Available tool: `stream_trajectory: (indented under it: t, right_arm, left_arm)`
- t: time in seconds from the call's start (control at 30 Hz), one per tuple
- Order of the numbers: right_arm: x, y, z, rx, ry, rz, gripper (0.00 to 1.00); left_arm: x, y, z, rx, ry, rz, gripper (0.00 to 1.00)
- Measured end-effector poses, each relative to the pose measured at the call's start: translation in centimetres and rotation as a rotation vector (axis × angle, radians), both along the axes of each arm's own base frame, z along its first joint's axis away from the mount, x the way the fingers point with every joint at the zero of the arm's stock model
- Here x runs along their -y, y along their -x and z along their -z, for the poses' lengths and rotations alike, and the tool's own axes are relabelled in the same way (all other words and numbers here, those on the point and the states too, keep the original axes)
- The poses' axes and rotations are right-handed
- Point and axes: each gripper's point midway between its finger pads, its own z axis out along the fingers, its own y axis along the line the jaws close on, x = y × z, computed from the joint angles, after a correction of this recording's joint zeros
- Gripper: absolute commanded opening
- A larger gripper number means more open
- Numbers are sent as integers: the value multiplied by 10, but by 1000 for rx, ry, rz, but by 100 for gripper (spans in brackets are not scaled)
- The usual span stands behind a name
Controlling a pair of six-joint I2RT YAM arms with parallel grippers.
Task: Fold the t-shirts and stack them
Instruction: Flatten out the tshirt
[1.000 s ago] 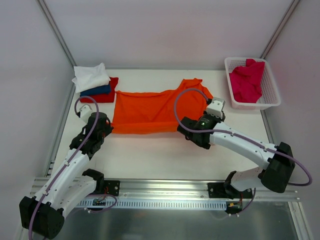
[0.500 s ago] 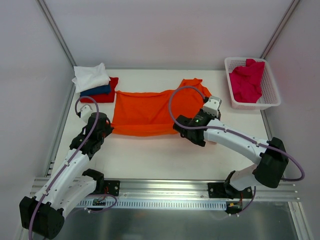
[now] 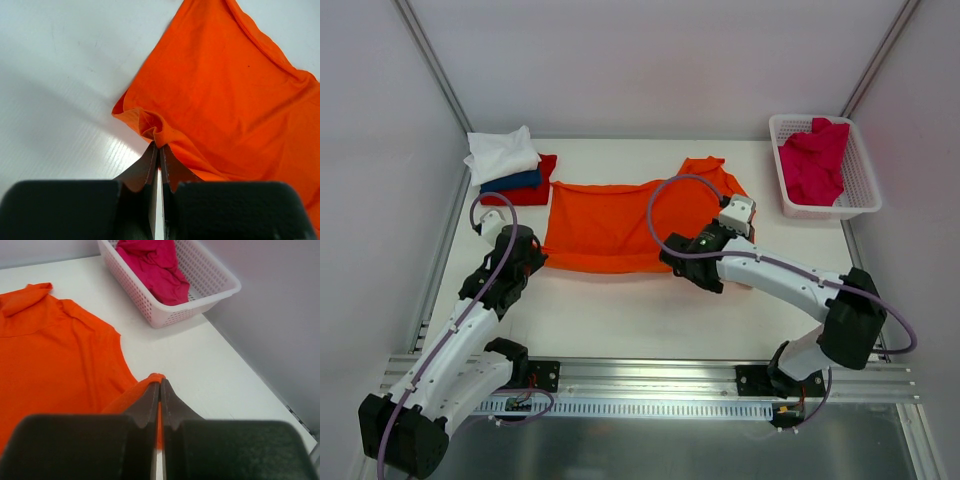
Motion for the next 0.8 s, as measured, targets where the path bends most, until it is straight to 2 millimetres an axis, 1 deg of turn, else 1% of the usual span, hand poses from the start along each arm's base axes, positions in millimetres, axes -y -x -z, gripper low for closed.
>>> stream_trajectory:
  t: [0.17,0.3,0.37,0.6,0.8]
  right_arm:
    - [14,-19,14,-34,50,101,0]
    - [27,-34,19,-45,62,178,0]
    - [32,-37,20,-45,60,201,0]
    - [34,-40,19,-18,28,217,1]
    - [31,-44,27,-32,45,221,1]
  left_arm:
    - [0,0,-2,9,3,0,0]
    - [0,0,-2,9,3,0,0]
    - [0,0,-2,9,3,0,0]
    - [0,1,-1,6,3,0,0]
    - [-1,3,4,-2,0,0,0]
